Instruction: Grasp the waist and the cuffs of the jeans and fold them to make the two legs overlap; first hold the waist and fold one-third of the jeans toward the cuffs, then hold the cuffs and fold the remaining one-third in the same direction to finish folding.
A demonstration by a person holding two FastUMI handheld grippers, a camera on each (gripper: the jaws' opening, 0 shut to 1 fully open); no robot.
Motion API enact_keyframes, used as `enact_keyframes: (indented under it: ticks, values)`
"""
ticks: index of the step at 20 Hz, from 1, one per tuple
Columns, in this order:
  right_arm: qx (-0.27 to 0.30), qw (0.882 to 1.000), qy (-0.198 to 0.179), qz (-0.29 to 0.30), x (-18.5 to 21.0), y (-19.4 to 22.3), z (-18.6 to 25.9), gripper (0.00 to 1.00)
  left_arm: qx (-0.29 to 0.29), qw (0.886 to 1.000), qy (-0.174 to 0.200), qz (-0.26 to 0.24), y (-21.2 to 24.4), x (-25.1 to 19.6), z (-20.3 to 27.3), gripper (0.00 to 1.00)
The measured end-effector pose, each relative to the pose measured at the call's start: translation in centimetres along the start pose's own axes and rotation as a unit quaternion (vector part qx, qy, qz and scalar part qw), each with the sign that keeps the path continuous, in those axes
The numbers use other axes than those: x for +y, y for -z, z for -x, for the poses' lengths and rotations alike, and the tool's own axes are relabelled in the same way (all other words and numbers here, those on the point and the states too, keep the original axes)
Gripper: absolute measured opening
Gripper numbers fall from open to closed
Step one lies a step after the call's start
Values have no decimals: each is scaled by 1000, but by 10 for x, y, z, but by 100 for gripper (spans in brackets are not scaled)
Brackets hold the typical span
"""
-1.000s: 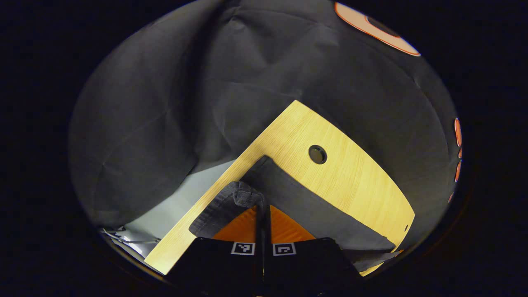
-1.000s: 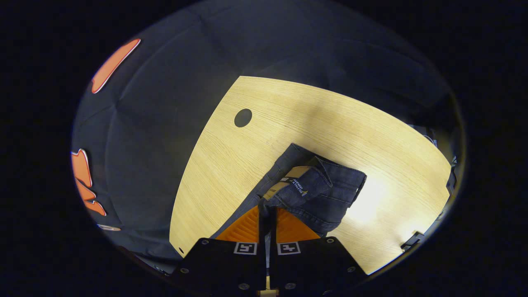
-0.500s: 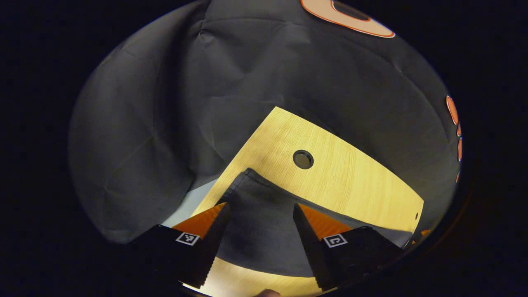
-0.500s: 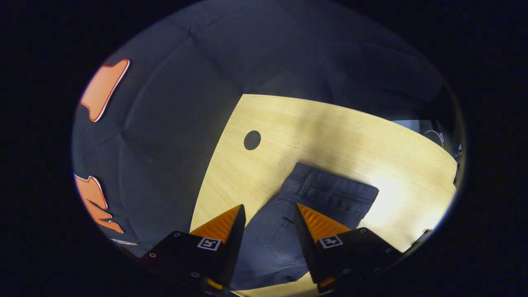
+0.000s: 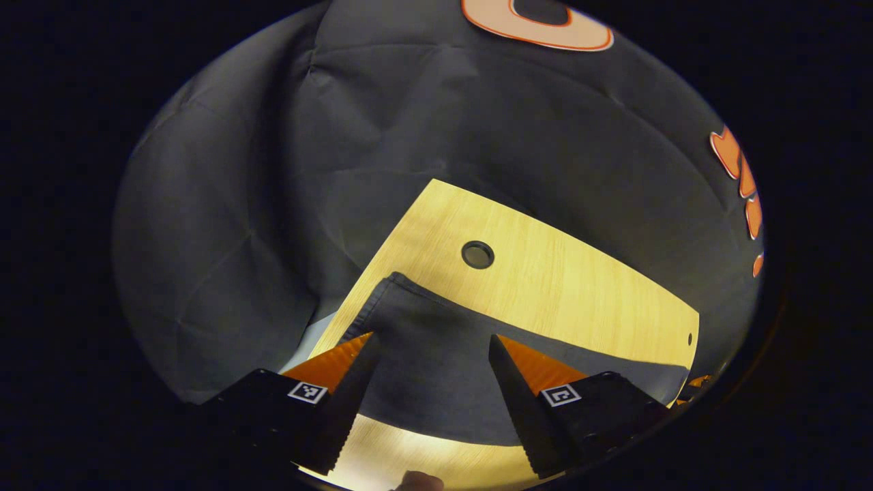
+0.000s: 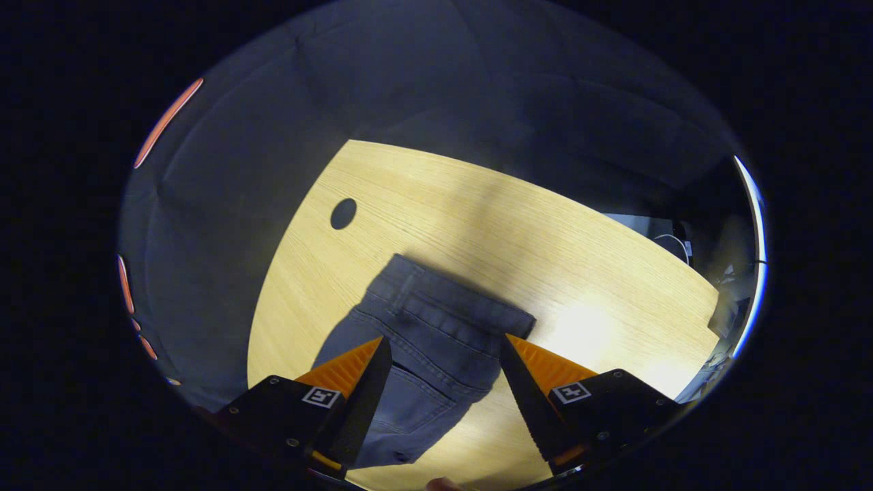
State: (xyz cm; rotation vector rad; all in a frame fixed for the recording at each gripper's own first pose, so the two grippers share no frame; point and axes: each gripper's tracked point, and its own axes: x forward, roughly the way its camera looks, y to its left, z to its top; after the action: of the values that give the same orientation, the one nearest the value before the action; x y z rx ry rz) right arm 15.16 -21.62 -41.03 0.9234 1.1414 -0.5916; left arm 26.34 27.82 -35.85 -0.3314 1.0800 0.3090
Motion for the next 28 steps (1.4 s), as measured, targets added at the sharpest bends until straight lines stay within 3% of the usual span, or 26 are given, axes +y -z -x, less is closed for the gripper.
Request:
enact_keyframes:
  ticks: [3,7,12,17,19,23,26,28]
  values:
    - [10,1000,17,4,-14,9,-9,98,-2,1000,8,-19,6,-14,15,98]
    - [26,999,19,-6,-21,19,-24,98,-4,999,30,-26,12,-7,32,98]
    - [38,999,13,-14,-20,24,-40,98,-15,997,34,-73,30,-29,61,98]
    - [46,999,9,-10,-20,24,-45,96,-11,997,50,-56,64,-46,76,98]
    - [41,999,13,-2,-21,23,-47,88,-6,998,51,-47,83,-51,77,98]
    - [33,999,-13,-17,-11,24,-51,43,20,998,53,-24,126,-67,79,98]
    - [36,998,-38,-35,-6,25,-48,20,30,998,50,-27,144,-70,82,98]
    - [37,998,-39,-44,-10,28,-52,20,29,998,51,-30,149,-70,88,100]
